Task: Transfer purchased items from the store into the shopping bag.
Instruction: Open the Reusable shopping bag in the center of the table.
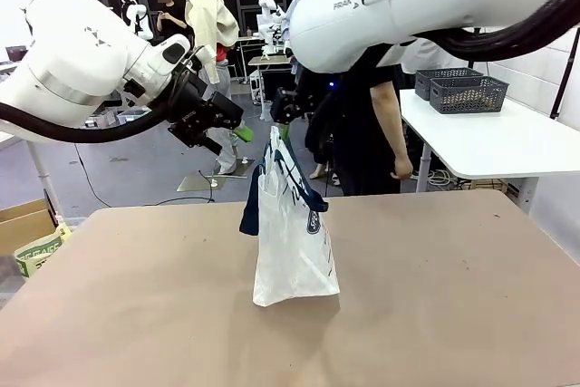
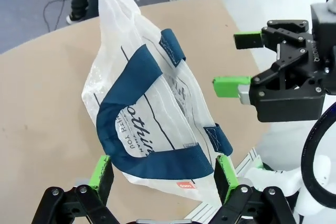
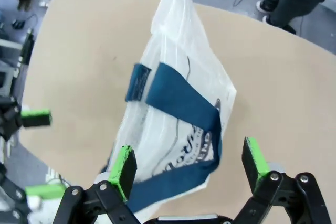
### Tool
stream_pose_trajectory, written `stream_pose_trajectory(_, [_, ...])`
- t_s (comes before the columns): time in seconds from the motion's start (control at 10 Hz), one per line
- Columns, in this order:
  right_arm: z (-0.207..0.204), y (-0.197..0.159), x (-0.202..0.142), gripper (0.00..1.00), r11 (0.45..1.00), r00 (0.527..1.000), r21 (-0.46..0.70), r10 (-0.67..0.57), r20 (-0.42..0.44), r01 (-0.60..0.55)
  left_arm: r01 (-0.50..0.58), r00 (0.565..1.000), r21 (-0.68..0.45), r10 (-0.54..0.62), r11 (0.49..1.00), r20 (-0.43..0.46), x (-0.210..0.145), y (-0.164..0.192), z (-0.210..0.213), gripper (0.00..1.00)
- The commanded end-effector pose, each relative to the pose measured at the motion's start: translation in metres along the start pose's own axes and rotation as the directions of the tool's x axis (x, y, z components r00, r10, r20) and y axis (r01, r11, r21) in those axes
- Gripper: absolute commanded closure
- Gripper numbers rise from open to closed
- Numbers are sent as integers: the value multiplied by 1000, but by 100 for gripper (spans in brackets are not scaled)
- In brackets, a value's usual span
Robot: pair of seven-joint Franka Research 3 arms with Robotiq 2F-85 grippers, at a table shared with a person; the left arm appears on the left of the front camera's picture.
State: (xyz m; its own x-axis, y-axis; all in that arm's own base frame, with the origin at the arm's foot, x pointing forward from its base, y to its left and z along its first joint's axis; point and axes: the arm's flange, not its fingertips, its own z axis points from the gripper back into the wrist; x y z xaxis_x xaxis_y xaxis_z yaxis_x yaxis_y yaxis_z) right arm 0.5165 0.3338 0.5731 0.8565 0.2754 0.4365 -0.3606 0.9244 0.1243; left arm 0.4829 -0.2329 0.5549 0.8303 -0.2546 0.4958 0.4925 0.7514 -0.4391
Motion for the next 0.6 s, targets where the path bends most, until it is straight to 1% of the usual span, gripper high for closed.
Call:
stream_pose_trajectory(0.0, [-11, 21, 19, 0, 998, 999, -35, -47, -20, 46, -24, 999, -12, 23, 1000, -41, 10, 3, -6, 0])
stream_pose_trajectory(0.2, [-25, 28, 23, 0, 998, 998, -51, -49, -51, 46, -70, 995, -14, 69, 997, -71, 10, 2, -17, 0])
stream_pose_trajectory(0.3, [-29, 27, 19, 0, 997, 997, -62, -55, -62, 52, -85, 994, -4, 84, 996, -76, 10, 1, -23, 0])
stream_pose_trajectory(0.5, [-34, 16, 16, 0, 995, 994, -72, -71, -84, 65, -81, 993, -20, 79, 996, -85, 12, -1, -28, 0])
